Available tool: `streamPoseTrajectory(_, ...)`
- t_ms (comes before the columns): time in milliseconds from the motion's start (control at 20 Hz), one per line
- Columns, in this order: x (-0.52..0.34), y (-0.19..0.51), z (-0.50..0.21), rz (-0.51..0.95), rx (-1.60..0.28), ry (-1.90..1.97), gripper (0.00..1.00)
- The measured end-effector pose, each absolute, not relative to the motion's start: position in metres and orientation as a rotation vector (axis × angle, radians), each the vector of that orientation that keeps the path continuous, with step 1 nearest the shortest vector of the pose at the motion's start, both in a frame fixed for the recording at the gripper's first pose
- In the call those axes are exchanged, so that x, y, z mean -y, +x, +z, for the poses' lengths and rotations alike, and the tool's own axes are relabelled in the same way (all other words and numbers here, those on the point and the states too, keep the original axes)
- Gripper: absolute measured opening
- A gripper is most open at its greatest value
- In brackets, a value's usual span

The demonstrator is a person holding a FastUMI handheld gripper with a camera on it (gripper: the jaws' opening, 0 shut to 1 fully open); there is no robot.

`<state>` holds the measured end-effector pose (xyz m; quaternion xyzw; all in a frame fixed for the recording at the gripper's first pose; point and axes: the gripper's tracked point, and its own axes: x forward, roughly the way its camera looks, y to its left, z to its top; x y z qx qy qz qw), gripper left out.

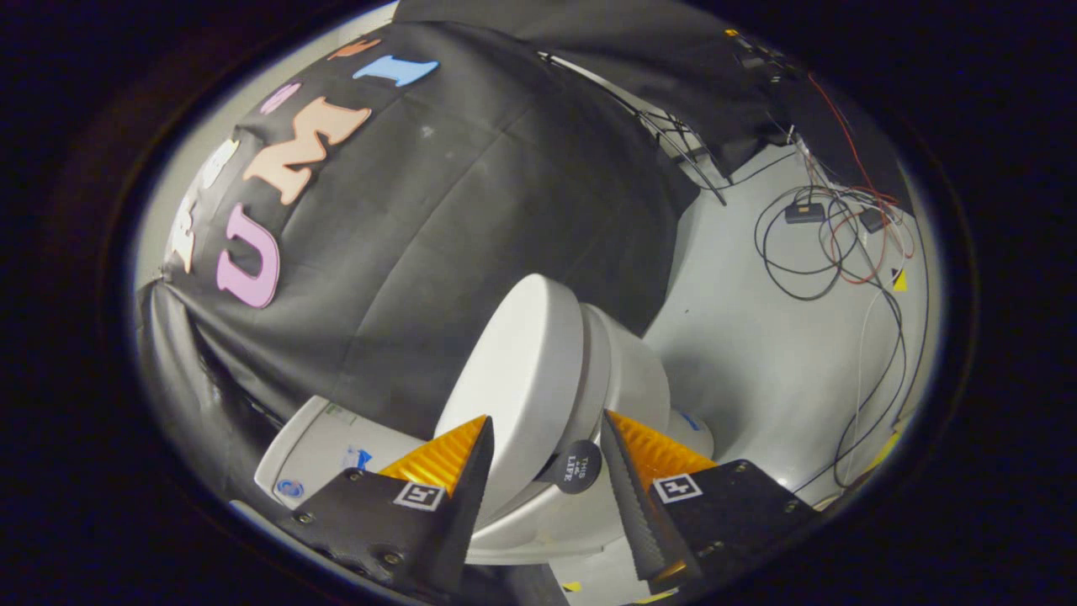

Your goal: Open the toilet lid.

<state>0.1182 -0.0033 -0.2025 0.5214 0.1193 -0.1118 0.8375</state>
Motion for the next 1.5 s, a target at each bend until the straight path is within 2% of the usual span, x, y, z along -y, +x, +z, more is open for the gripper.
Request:
streamPoseTrajectory(300,-0.025,0.121,-0.239,-0.21,-0.396,1.163,0.75)
streamPoseTrajectory(400,-0.033,0.125,-0.242,-0.189,-0.408,1.187,0.45)
streamPoseTrajectory(500,-0.037,0.13,-0.239,-0.162,-0.395,1.213,0.45)
streamPoseTrajectory(600,-0.039,0.13,-0.242,-0.167,-0.404,1.206,0.22)
streamPoseTrajectory(650,-0.037,0.134,-0.237,-0.146,-0.39,1.22,0.22)
streamPoseTrajectory(850,-0.036,0.132,-0.234,-0.15,-0.377,1.169,0.02)
streamPoseTrajectory(1050,-0.035,0.133,-0.216,-0.148,-0.333,1.085,0.01)
streamPoseTrajectory(1500,-0.042,0.143,-0.13,-0.084,-0.166,0.935,0.01)
